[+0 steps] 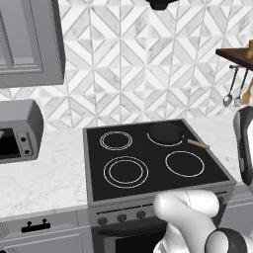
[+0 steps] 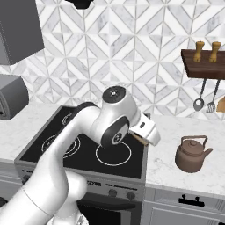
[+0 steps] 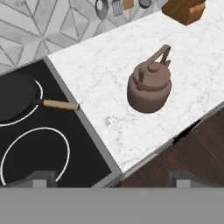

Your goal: Pick the kettle from the counter and place it on a stove burner. Then turn the burner on.

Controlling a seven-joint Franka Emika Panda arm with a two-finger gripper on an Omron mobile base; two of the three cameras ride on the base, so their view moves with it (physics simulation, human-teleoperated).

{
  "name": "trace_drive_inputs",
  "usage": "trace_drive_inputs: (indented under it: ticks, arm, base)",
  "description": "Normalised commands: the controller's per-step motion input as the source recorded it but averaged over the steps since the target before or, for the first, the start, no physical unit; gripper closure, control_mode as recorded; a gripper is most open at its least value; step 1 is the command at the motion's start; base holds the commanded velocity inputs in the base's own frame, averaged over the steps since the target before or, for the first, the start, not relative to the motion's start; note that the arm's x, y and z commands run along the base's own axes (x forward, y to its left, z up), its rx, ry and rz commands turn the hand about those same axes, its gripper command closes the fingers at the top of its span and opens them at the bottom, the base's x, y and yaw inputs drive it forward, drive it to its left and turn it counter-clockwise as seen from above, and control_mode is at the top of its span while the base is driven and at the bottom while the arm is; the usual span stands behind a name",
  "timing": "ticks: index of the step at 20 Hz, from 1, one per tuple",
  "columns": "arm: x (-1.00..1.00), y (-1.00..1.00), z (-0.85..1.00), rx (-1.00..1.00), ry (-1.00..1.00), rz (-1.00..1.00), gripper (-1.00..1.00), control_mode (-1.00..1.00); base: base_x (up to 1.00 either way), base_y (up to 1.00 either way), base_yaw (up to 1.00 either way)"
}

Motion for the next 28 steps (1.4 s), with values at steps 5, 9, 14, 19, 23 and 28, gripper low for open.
trace_drive_inputs:
  ticks: [5,9,14,19,23,28]
  arm:
    - [0.10,-1.00,-0.22,0.07,0.01,-0.30,-1.00,-1.00]
    - [0.38,-1.00,-0.13,0.14,0.00,-0.08,-1.00,-1.00]
    - [0.53,-0.99,0.00,0.25,0.01,0.00,-1.00,-1.00]
    - [0.40,-0.54,-0.07,0.12,0.06,0.00,-1.00,-1.00]
    - [0.08,-0.04,-0.18,0.00,0.14,-0.01,-1.00,-1.00]
    - [0.32,0.00,-0.37,0.00,0.13,-0.03,-1.00,-1.00]
  base:
    - [0.00,0.00,0.00]
    - [0.00,0.00,0.00]
    - [0.00,0.00,0.00]
    - [0.00,0.00,0.00]
    - [0.00,0.00,0.00]
    - [0.00,0.00,0.00]
